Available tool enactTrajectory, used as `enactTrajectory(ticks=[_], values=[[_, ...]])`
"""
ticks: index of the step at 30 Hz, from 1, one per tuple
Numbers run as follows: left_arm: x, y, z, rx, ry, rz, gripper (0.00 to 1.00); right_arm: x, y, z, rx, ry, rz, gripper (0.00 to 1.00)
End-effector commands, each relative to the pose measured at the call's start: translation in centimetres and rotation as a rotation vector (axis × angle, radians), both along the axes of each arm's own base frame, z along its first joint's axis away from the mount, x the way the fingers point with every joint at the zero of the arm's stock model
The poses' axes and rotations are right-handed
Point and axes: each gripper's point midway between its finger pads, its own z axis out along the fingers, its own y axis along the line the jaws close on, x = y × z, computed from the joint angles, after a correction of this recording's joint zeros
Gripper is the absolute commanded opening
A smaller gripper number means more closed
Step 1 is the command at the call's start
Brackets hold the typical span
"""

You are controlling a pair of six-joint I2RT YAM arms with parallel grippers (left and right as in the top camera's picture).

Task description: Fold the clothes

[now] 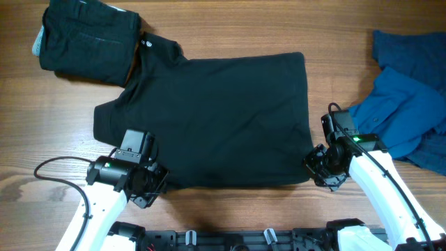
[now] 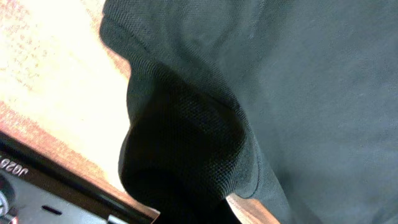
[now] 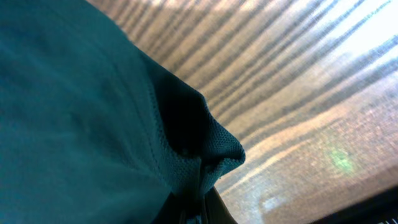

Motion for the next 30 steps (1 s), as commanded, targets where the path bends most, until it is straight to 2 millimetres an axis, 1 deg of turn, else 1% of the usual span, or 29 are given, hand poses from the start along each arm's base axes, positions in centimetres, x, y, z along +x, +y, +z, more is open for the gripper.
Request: enactTrajectory(ticks=[1, 7, 18, 24, 30], values=[[1.0, 0.8, 0.5, 0.056, -0.051, -0.005, 0.04, 1.0, -0.2, 0.6, -0.014, -0.047, 0.009, 0.04], [1.6, 1.4, 0.5, 0.091, -0.077, -0.004, 0.04, 1.3, -0.2, 0.7, -0.012, -0.059, 0.009, 0.04], [2.7, 1.2, 0.7, 0.091, -0.128, -0.048, 0.04, 1.4, -0.2, 0.7, -0.012, -0.062, 0.006, 0.04], [3.5, 1.0, 0.9, 0.083, -0.162, -0.045, 0.04, 1.5, -0.1, 0.7, -0.003, -0.059, -0.044, 0.04], [4.7, 0.7, 1.3, 0.072, -0.216, -0.041, 0.04, 2.7, 0.1, 0.8, 0.006, -0.107, -0.037, 0.04]])
